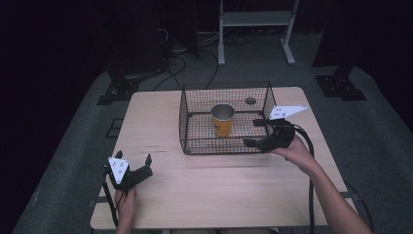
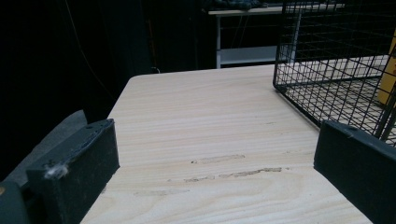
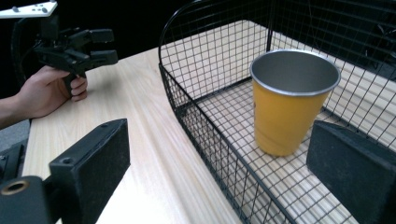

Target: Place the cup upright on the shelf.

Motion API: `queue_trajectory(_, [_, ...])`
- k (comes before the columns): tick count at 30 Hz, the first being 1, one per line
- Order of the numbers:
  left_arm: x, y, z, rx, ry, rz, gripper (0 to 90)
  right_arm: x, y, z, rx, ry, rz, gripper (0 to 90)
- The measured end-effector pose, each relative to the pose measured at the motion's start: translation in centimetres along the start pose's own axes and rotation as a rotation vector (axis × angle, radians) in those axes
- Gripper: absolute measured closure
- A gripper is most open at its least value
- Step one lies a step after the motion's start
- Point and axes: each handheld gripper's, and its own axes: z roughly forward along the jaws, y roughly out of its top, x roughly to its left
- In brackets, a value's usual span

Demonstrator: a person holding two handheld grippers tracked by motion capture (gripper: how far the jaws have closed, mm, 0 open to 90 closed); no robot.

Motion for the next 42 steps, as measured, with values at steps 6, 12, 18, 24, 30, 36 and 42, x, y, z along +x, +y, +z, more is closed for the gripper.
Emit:
queue_trajectory(6, [0.0,0.0,0.0,0.000,0.001,-0.002,0.0,0.0,-0.9,-0.8,-0.010,-0.009,0.010,5.4])
queue_trajectory(12, [0.0,0.0,0.0,0.000,0.002,-0.002,0.0,0.2,-1.8,-1.3,-0.005,-0.012,0.017,5.6])
queue_trajectory(18, [0.0,0.0,0.0,0.002,0.001,0.003,0.0,0.3,-2.7,-1.6,-0.017,-0.012,0.033,5.6])
queue_trajectory(24, [0.0,0.0,0.0,0.001,0.001,0.002,0.0,0.6,-3.5,-2.0,-0.012,-0.016,0.035,5.6])
queue_trajectory(30, [0.0,0.0,0.0,0.000,0.001,0.001,0.0,0.7,-4.8,-2.5,-0.009,-0.027,0.047,5.6])
queue_trajectory(36, [0.0,0.0,0.0,-0.001,0.002,0.001,0.0,0.7,-6.0,-3.0,-0.011,-0.044,0.063,5.6])
queue_trajectory(42, [0.0,0.0,0.0,0.000,0.003,0.002,0.0,0.8,-6.9,-3.5,-0.019,-0.053,0.071,5.6])
